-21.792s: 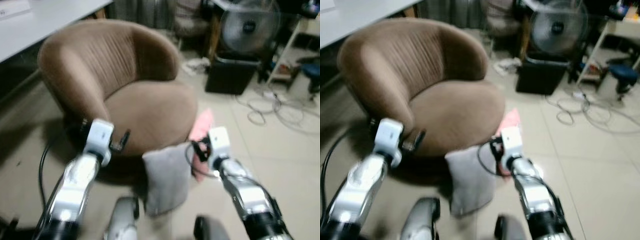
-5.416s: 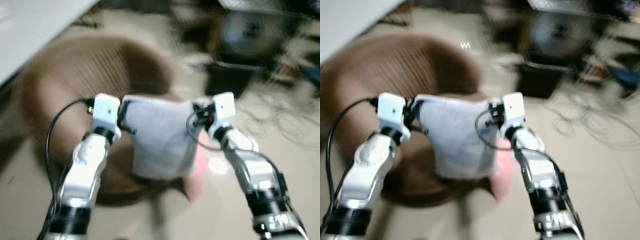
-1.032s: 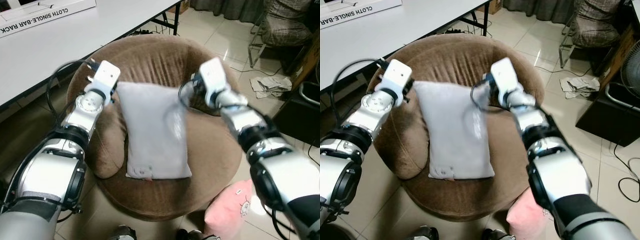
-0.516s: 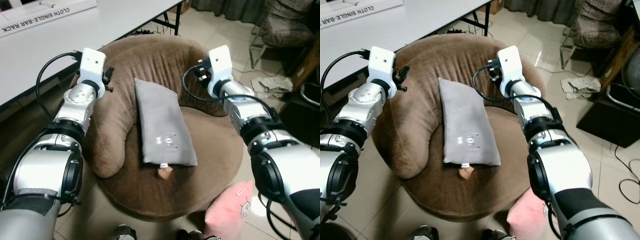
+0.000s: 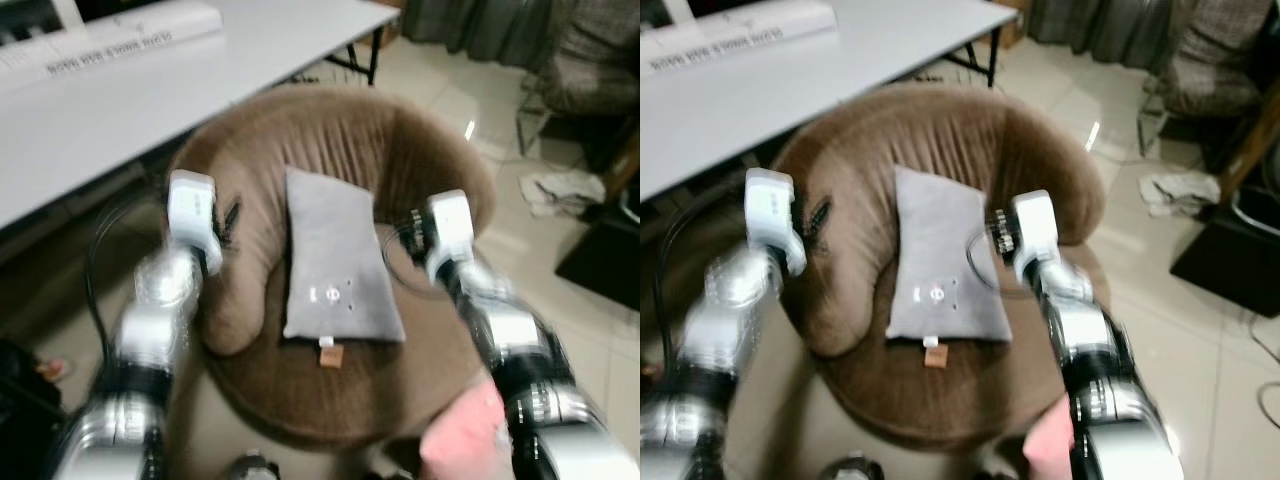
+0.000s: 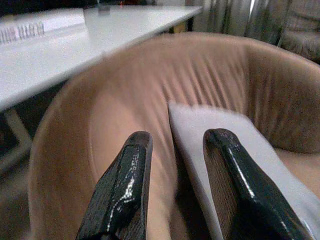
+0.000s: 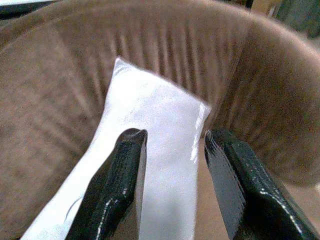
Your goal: Move the pillow to the sofa from floor
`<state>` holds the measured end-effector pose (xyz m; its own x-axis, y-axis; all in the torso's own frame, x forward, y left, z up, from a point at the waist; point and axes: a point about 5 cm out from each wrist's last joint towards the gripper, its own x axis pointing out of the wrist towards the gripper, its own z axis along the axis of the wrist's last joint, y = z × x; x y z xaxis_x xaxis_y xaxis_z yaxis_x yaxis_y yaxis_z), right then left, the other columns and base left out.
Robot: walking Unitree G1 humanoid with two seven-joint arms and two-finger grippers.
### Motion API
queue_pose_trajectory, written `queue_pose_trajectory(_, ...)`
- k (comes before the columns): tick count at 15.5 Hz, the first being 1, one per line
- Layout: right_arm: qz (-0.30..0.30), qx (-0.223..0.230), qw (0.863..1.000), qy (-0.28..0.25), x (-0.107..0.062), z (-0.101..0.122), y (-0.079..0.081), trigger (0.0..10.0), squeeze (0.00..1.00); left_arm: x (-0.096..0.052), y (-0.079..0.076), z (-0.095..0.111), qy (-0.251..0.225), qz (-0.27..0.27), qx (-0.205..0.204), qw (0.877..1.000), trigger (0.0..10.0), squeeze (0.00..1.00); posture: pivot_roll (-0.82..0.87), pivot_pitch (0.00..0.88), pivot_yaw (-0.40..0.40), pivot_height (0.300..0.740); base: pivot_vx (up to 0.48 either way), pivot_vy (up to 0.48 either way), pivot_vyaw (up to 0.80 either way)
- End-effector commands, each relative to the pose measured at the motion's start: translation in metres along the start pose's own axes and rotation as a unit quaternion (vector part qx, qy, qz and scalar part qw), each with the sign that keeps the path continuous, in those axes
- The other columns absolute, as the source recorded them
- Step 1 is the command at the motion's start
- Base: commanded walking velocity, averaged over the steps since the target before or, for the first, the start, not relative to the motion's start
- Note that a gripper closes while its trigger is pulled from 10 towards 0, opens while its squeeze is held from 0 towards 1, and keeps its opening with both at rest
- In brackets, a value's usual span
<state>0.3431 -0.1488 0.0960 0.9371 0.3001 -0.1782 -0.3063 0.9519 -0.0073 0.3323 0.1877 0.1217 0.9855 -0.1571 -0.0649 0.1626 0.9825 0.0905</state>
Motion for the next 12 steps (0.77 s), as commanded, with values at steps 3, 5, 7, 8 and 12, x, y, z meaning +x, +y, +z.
queue_pose_trajectory(3,0.009,0.004,1.000,-0.018,-0.019,0.000,0.016,10.0,0.00,-0.026,-0.003,-0.007,0.014,0.018,0.028,0.999,10.0,0.00,0.07,0.000,-0.007,0.740,0.000,0.000,0.00)
queue_pose_trajectory(5,0.003,0.015,1.000,0.006,-0.034,-0.010,0.024,10.0,0.00,-0.044,-0.010,-0.012,0.032,0.005,0.016,0.999,10.0,0.00,0.08,0.000,-0.016,0.740,0.000,0.000,0.00)
queue_pose_trajectory(7,-0.046,0.040,0.998,0.026,-0.044,-0.016,0.017,10.0,0.00,-0.054,-0.017,-0.019,0.047,0.009,-0.005,0.999,10.0,0.00,0.09,0.000,-0.030,0.740,0.000,0.000,0.00)
queue_pose_trajectory(8,-0.065,0.049,0.996,0.030,-0.046,-0.017,0.013,10.0,0.00,-0.055,-0.019,-0.020,0.049,0.010,-0.007,0.999,10.0,0.00,0.09,0.000,-0.034,0.740,0.000,0.000,0.00)
queue_pose_trajectory(12,-0.059,0.028,0.997,0.040,-0.054,-0.013,0.015,10.0,0.00,-0.054,-0.024,-0.015,0.047,0.011,0.022,0.999,10.0,0.00,0.07,0.000,-0.027,0.740,0.000,0.000,0.00)
